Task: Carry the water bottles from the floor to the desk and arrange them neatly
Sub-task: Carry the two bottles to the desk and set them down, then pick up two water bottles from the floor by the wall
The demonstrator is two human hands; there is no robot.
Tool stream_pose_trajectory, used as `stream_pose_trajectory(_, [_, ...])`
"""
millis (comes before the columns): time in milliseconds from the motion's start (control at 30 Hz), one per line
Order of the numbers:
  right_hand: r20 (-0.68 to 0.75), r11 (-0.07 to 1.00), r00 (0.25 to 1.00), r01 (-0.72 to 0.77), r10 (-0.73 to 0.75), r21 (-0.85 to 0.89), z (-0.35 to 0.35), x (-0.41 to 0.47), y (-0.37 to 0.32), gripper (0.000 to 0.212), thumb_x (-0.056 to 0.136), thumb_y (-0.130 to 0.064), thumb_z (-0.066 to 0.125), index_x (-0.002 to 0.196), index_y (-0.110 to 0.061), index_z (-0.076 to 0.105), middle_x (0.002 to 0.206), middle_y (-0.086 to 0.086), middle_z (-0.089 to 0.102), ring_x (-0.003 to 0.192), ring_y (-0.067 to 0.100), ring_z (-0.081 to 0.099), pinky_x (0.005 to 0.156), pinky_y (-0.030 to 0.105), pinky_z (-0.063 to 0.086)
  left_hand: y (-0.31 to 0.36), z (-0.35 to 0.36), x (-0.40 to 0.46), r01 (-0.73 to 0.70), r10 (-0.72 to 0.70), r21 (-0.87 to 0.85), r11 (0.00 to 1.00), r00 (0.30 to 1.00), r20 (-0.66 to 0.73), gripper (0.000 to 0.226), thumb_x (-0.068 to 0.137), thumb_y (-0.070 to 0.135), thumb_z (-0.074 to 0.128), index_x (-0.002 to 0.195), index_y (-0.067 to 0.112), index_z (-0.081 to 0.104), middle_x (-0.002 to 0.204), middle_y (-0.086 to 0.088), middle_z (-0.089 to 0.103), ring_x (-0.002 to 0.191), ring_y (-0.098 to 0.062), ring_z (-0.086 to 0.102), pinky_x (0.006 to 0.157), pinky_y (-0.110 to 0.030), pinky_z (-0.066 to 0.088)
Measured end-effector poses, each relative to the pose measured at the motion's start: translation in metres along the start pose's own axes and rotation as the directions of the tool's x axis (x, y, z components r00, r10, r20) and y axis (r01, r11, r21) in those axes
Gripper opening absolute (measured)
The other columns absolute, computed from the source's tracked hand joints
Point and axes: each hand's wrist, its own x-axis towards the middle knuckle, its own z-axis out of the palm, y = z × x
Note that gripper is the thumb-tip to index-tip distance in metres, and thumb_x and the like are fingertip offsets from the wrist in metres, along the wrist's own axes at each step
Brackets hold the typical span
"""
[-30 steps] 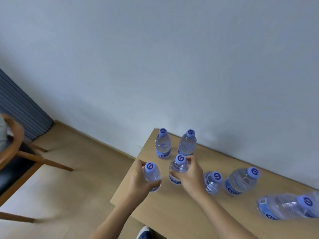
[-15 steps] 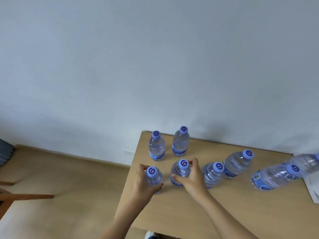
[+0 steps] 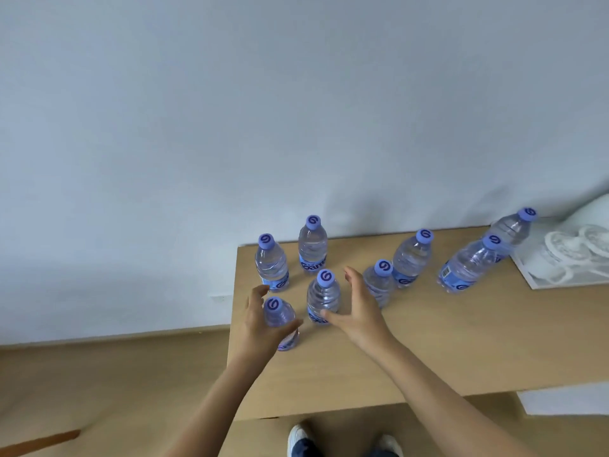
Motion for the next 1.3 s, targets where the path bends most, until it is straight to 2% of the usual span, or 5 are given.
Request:
stream_pose_trajectory(433, [-0.122,0.968,0.988,-0.063,0.095,0.244,-0.147,-0.132,0.043,0.074,0.083,-0.024,0.078,0.143,-0.030,0.036,0.133,-0.006,0.050,0.119,0.011,0.052,0.081,0.007,0.038,0.131,0.086,-0.090,-0.432,0.414,0.146,0.890,0.900,0.136,0.051,0.079,0.021,0.078,0.124,0.017,0.055,0.116,0.007,0.057,0.100,-0.004,0.051,0.080,-0.005,0.032])
stream_pose_trajectory(633, [-0.292,0.939,0.918,-0.184,0.270,0.290,-0.258,-0.252,0.128,0.072,0.084,-0.029,0.076,0.143,-0.034,0.034,0.127,-0.006,0.052,0.115,0.010,0.053,0.089,0.018,0.045,0.187,0.207,-0.177,-0.473,0.439,0.012,0.881,0.828,0.348,0.045,0.083,0.028,0.076,0.123,0.023,0.056,0.117,0.013,0.059,0.116,-0.006,0.054,0.095,-0.024,0.039])
stream_pose_trajectory(900, [-0.538,0.833,0.659,-0.270,0.526,0.483,-0.369,-0.426,0.230,0.068,0.087,-0.023,0.074,0.142,-0.032,0.035,0.127,-0.005,0.052,0.108,0.006,0.054,0.069,0.007,0.045,0.266,0.367,-0.305,-0.576,0.500,-0.124,0.808,0.559,0.661,0.040,0.085,0.022,0.074,0.122,0.017,0.060,0.120,0.005,0.063,0.119,-0.009,0.056,0.097,-0.025,0.042])
stream_pose_trajectory(1067, [-0.615,0.758,0.449,-0.302,0.648,0.578,-0.418,-0.507,0.279,0.072,0.088,-0.023,0.074,0.147,-0.027,0.033,0.131,-0.001,0.053,0.115,0.013,0.055,0.088,0.024,0.049,0.313,0.455,-0.368,-0.647,0.530,-0.214,0.732,0.343,0.775,0.040,0.088,0.030,0.069,0.126,0.026,0.057,0.119,0.016,0.057,0.117,0.000,0.051,0.088,-0.006,0.037])
stream_pose_trajectory(1300, [-0.625,0.666,0.230,-0.265,0.746,0.697,-0.494,-0.564,0.354,0.072,0.088,-0.024,0.073,0.148,-0.029,0.033,0.131,-0.001,0.051,0.114,0.013,0.054,0.070,0.013,0.042,0.376,0.596,-0.418,-0.626,0.500,-0.305,0.718,0.159,0.851,0.037,0.089,0.029,0.069,0.124,0.025,0.059,0.125,0.012,0.060,0.123,-0.006,0.052,0.105,-0.027,0.040])
